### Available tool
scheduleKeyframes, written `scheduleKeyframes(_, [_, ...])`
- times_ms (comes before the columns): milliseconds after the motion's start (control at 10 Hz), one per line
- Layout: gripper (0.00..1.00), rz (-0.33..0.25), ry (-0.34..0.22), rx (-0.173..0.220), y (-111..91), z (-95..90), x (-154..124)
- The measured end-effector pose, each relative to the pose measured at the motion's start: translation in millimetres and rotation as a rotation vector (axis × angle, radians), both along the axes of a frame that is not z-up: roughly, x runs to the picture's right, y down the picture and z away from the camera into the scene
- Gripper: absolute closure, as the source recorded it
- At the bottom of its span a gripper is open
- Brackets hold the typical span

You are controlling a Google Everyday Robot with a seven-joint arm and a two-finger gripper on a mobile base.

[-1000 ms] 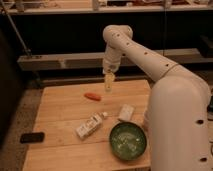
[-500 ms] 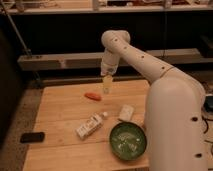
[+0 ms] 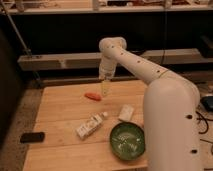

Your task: Place the pepper in the ceramic cup

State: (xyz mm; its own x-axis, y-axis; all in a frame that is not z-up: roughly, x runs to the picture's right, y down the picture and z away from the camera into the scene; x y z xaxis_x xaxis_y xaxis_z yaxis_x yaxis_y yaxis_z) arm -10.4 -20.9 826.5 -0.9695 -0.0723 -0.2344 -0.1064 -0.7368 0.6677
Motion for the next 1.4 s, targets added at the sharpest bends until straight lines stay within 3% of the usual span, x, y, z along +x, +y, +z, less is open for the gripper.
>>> scheduleKeyframes(700, [0.2, -0.019, -0.01, -0.011, 26.2, 33.6, -13.5])
scheduleKeyframes(1400, [0.2, -0.033, -0.02, -0.017, 38.6, 47.2, -23.2])
